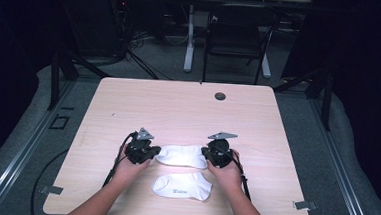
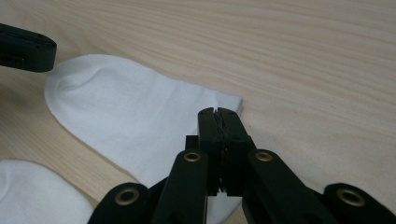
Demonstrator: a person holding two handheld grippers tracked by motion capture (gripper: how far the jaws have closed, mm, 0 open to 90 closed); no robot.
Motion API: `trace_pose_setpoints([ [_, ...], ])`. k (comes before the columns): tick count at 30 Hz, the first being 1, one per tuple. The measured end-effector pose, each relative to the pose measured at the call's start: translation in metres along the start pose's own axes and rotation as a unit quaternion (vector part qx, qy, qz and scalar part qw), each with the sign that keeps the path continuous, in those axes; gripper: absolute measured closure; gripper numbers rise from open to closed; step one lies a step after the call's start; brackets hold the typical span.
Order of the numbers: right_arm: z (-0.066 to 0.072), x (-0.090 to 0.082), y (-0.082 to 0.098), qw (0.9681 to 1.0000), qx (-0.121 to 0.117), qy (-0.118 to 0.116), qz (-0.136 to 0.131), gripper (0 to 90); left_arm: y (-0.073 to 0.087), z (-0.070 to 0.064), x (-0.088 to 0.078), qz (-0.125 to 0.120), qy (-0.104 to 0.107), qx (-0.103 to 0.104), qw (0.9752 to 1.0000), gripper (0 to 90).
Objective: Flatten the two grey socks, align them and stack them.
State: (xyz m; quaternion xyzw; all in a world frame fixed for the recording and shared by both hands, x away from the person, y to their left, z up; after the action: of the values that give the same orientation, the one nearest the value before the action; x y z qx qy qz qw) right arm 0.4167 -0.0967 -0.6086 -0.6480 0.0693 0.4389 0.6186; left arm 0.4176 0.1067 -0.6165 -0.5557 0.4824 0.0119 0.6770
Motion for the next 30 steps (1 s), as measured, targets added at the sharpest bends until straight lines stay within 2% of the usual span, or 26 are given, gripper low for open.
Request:
trace_pose_setpoints([
  [4,0.000,0.004,0.001,1.0000,0.003,-0.007,0.006,88.3,0.004,0.000,0.006,0.014,0.007,0.003,0.9999,78.0],
  [7,-0.001,0.007,0.003,0.9999,0.004,-0.008,0.007,88.3,0.002,0.000,0.008,0.008,0.005,0.001,1.0000,73.2],
  [10,-0.002,0.009,0.008,0.9999,0.003,-0.007,0.014,87.4,0.004,0.001,0.011,0.013,0.007,-0.006,0.9999,71.5],
  [13,-0.005,0.011,0.011,0.9999,0.003,-0.005,0.016,87.2,0.007,-0.001,0.016,0.023,0.008,0.003,0.9997,69.4],
  [15,-0.006,0.012,0.014,0.9998,0.009,-0.006,0.019,86.9,0.007,0.000,0.017,0.019,0.008,0.001,0.9998,68.5],
  [20,-0.007,0.015,0.019,0.9996,0.009,-0.006,0.025,86.3,0.008,-0.002,0.017,0.017,-0.005,0.027,0.9995,73.1],
  [26,-0.008,0.015,0.020,0.9997,0.019,-0.006,0.017,88.7,0.008,-0.005,0.018,0.019,0.003,0.029,0.9994,85.5],
  [30,-0.009,0.015,0.021,0.9997,0.021,-0.003,0.013,89.8,0.008,-0.004,0.017,0.019,0.002,0.024,0.9995,87.8],
])
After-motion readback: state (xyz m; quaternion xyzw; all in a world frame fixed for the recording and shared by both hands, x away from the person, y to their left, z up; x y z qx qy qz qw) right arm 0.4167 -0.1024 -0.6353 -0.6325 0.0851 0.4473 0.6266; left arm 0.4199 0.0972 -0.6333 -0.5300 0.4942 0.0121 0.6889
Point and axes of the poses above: each handheld gripper's, and its own axes: x roughly forward along the jaws, y roughly out of its underside, z roughly to its left, the point moved 8 cm from there along x, roughly forward along the jaws, and after that the axes turned 3 degrees about -z, right-handed, at the moved point
